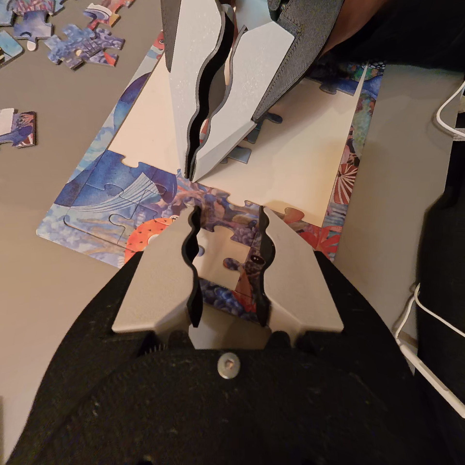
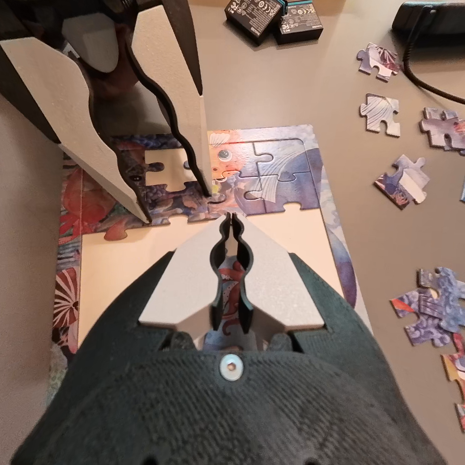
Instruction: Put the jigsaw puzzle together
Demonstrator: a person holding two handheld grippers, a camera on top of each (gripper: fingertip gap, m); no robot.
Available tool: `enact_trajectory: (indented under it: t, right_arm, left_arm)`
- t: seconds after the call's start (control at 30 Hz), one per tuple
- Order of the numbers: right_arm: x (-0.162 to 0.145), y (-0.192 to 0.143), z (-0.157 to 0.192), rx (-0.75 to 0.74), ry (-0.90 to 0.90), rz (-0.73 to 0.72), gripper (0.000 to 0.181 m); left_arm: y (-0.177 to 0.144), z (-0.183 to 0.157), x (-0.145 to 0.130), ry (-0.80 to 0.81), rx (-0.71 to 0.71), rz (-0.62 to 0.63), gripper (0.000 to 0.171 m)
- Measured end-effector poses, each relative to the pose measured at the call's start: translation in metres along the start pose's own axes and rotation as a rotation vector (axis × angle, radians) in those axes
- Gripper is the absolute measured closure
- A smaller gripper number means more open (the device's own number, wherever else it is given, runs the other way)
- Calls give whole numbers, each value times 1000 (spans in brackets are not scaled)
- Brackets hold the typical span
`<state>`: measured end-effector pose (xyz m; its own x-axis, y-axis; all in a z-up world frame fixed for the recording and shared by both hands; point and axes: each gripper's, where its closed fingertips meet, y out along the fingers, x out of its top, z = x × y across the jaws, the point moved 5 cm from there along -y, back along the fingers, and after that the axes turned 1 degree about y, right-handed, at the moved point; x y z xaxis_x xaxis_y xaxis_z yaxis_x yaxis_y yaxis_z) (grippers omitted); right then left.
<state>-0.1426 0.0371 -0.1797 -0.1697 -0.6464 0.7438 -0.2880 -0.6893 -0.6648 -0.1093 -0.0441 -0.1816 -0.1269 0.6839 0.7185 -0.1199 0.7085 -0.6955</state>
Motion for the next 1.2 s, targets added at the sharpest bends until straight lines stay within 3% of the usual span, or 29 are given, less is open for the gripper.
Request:
enact_trajectory:
  t: [0.47, 0.67, 0.83, 1.1, 1.2]
  right_arm:
    - [14, 10, 9, 37, 3, -24, 181]
    - [12, 12, 6, 106, 214, 45, 181]
    - [15, 13, 7, 79, 174, 88, 181]
    - [12, -13, 0, 113, 165, -36, 181]
    - [8, -7, 9, 121, 127, 13, 181]
  left_arm:
    - [0, 0, 0, 8, 15, 0, 130]
    - [-1, 0, 0, 16, 19, -1, 131]
    - [-2, -1, -1, 16, 15, -4, 131]
    - [-2, -2, -2, 32, 28, -2, 135]
    - [-2, -2, -2, 24, 21, -2, 135]
